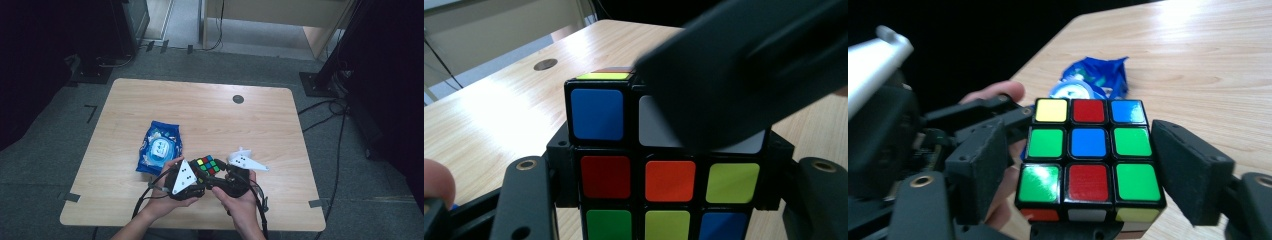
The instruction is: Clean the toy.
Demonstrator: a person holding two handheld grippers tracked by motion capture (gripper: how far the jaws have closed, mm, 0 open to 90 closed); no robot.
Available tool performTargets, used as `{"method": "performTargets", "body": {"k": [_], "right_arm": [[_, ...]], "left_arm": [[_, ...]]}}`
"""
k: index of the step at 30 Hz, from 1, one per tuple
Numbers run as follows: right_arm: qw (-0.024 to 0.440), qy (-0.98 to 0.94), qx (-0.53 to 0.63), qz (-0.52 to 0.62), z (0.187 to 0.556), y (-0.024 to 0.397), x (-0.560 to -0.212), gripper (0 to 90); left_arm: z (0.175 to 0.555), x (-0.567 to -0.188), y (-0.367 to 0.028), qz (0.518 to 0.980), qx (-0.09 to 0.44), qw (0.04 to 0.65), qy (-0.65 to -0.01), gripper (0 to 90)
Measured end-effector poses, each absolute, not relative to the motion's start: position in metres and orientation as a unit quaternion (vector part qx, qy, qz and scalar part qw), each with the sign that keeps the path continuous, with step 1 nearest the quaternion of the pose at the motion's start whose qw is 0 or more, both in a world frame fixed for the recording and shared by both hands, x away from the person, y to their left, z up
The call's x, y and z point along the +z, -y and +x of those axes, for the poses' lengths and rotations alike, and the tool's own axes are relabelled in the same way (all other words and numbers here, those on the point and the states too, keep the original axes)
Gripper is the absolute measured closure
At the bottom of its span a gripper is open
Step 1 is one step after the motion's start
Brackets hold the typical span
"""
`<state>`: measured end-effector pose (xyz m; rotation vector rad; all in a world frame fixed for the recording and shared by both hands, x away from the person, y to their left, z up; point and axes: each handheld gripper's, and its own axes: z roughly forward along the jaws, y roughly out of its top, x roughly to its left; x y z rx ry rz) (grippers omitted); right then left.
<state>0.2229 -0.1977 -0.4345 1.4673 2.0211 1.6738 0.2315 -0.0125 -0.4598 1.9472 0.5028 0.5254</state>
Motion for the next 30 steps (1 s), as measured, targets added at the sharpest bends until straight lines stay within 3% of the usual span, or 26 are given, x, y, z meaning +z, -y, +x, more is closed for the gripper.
{"method": "performTargets", "body": {"k": [5,10,17,20,24,30], "right_arm": [[0.082,-0.674,0.546,0.492,0.222,0.195,-0.437,34.3],[0.097,-0.677,0.543,0.488,0.219,0.194,-0.436,34.6],[0.160,-0.716,0.504,0.457,0.215,0.184,-0.433,34.5],[0.146,-0.714,0.514,0.452,0.219,0.186,-0.433,33.7],[0.118,-0.681,0.561,0.456,0.223,0.200,-0.427,23.6],[0.105,-0.635,0.575,0.505,0.230,0.230,-0.448,31.2]], "left_arm": [[0.232,-0.459,0.012,0.807,0.222,0.506,-0.209,34.1],[0.232,-0.459,0.013,0.805,0.222,0.509,-0.209,34.0],[0.232,-0.462,0.016,0.818,0.237,0.483,-0.205,32.9],[0.233,-0.461,0.013,0.816,0.241,0.482,-0.208,34.0],[0.250,-0.457,-0.006,0.803,0.212,0.491,-0.262,34.1],[0.273,-0.448,-0.044,0.776,0.175,0.514,-0.322,34.1]]}}
